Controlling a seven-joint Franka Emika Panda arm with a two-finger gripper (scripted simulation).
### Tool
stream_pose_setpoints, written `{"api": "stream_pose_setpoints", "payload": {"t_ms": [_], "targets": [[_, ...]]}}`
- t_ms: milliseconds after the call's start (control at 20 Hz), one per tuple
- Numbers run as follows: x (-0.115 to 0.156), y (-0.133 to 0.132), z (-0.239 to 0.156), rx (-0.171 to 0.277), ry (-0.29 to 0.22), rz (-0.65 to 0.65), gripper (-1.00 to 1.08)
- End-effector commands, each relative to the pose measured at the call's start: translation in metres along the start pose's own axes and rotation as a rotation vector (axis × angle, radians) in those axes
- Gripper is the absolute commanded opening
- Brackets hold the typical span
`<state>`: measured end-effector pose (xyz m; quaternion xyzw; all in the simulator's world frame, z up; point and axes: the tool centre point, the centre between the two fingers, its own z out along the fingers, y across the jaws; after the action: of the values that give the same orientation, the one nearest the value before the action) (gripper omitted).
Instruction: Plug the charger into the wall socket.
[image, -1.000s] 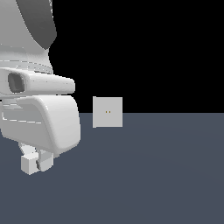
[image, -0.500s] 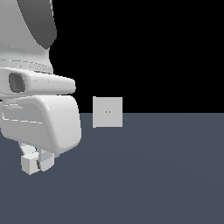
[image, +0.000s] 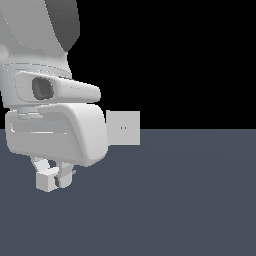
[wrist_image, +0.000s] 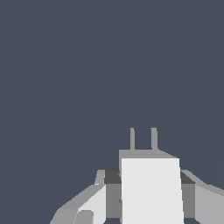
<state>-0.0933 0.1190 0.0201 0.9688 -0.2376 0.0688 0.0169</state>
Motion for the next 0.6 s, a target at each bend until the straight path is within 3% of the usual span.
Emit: {"api": "stream_pose_setpoints", "payload": {"t_ms": [0, 550], "targets": [[0.006, 0.005, -0.003, 0.004, 0.001, -0.029, -1.00], [0.044, 0.031, -0.021, 0.029, 0.003, -0.208, -1.00]]}}
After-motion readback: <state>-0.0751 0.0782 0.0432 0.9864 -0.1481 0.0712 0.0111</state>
